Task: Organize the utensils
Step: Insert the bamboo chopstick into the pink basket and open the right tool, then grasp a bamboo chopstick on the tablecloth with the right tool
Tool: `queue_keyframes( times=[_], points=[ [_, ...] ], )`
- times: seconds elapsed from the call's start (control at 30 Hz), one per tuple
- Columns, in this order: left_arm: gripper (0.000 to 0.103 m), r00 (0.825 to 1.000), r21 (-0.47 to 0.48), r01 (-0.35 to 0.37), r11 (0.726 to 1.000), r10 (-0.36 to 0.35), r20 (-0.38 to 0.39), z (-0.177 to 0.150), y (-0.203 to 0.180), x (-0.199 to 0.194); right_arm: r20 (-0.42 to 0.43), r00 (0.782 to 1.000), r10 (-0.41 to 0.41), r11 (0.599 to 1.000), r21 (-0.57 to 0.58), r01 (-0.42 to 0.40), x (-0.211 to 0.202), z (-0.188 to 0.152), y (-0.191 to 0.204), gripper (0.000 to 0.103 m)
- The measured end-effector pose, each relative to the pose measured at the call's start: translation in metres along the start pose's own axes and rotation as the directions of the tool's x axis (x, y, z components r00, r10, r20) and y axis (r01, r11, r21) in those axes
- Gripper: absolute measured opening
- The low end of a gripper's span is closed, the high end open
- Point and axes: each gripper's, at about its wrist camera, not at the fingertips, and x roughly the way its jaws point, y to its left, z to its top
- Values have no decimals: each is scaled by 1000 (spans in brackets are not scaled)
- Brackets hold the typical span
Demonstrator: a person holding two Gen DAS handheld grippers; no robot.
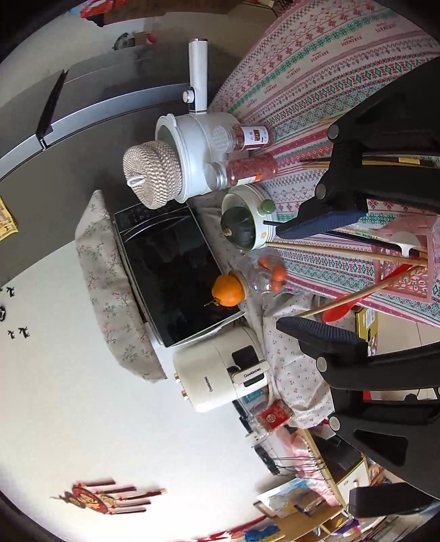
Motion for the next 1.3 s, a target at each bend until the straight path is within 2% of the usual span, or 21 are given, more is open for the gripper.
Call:
queue_keyframes(
  times=[0.17,0.3,0.43,0.53,0.67,0.7,0.83,0.87,0.97,1.2,1.3],
  points=[
    [90,1000,24,17,1000,-17,14,0,-17,-4,-14,1000,6,1000,-10,-6,-28,19,-26,62],
    [99,999,35,18,999,-19,28,2,-27,-6,-64,998,-14,1000,-29,12,-39,31,-52,68],
    [102,999,28,28,999,-29,37,5,-35,-7,-165,985,-49,999,-32,44,-35,34,-86,71],
    [102,999,13,28,1000,-29,43,7,-39,-6,-270,960,-72,997,-7,73,-23,29,-114,71],
    [102,999,19,17,1000,-17,30,8,-45,-1,-432,895,-110,993,-10,117,8,12,-139,71],
    [102,1000,23,14,1000,-15,26,8,-46,0,-477,870,-126,991,-24,131,18,5,-143,71],
    [102,1000,39,15,999,-15,6,8,-51,4,-630,741,-233,969,-89,229,52,-26,-161,71],
    [102,1000,46,17,999,-17,2,8,-52,5,-652,720,-237,967,-89,238,58,-33,-166,71],
    [102,1000,64,16,998,-16,0,7,-55,5,-690,673,-267,956,-102,274,76,-47,-177,71],
    [102,1000,65,20,998,-20,-8,8,-55,5,-751,589,-298,944,-141,298,113,-75,-184,71],
    [102,1000,61,22,998,-22,-7,8,-54,4,-771,561,-301,940,-141,311,124,-86,-186,71]
  ],
)
